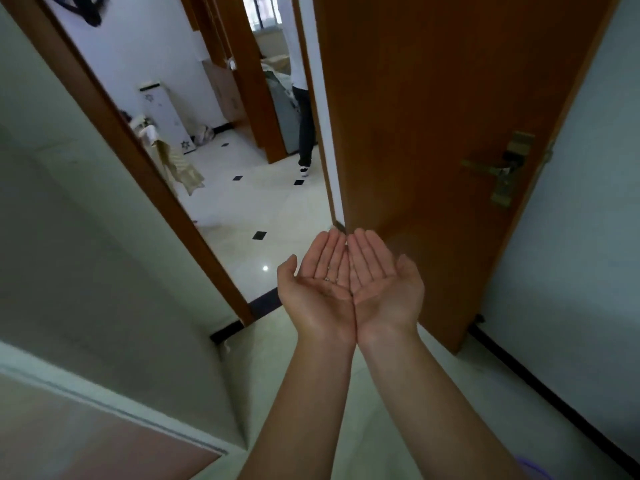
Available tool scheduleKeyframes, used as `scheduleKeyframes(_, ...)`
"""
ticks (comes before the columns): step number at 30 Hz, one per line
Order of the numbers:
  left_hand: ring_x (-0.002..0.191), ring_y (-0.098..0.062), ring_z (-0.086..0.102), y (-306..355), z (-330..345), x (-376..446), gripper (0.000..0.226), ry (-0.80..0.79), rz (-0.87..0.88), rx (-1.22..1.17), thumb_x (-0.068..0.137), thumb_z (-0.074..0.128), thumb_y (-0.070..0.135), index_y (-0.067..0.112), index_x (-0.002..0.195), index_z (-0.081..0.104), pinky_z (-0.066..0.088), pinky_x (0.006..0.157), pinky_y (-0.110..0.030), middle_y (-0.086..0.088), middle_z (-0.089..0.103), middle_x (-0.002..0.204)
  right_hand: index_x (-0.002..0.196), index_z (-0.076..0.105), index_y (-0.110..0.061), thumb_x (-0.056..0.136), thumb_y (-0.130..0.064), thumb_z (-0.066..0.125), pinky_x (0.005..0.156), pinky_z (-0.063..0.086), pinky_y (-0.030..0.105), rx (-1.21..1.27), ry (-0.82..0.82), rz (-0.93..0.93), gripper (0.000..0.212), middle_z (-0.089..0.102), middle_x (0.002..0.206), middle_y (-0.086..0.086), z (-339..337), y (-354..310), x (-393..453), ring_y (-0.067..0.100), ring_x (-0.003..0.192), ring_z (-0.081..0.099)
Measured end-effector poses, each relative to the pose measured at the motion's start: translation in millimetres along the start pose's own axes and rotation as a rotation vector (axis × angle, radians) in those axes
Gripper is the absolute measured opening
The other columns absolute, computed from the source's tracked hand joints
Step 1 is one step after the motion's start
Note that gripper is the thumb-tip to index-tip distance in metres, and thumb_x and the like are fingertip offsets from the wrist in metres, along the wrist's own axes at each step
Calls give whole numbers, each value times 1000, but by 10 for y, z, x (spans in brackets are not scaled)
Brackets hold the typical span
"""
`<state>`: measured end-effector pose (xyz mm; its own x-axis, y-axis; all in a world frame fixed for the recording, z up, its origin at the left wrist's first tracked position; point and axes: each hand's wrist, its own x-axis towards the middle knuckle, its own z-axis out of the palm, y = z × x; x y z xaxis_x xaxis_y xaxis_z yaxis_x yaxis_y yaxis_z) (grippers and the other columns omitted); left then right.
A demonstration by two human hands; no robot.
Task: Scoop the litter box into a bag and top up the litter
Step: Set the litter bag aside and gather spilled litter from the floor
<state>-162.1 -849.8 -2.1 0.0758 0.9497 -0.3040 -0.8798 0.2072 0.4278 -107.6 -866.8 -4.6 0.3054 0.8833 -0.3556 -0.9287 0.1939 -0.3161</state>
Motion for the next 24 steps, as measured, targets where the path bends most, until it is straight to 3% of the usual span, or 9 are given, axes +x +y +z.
scheduleKeyframes(6, 108, -28, 67, -379, 312, 702, 48, -81, -236, 65, 100, 36, 35, -1, 116, 63, 47, 103, -38, -18, 70, 114, 112, 66, -4, 104, -37, 24, 95, 50, 36, 115, 123, -221, 53, 73, 108, 11, 79, -300, 637, 23, 101, 70)
scheduleKeyframes(13, 107, -29, 68, -854, 696, 1271, 52, -215, -635, 159, 101, 32, 37, -2, 115, 64, 46, 102, -40, -18, 71, 112, 117, 63, -2, 104, -37, 23, 104, 45, 36, 232, 277, -582, 55, 72, 110, 13, 95, -695, 1124, 23, 108, 66)
scheduleKeyframes(24, 115, -29, 63, -1681, 881, 810, 52, -405, -1041, 304, 99, 34, 36, -3, 121, 61, 42, 107, -39, -18, 69, 116, 118, 63, 1, 103, -32, 25, 102, 47, 36, 423, 468, -965, 52, 71, 112, 14, -305, -1334, 687, 24, 110, 66)
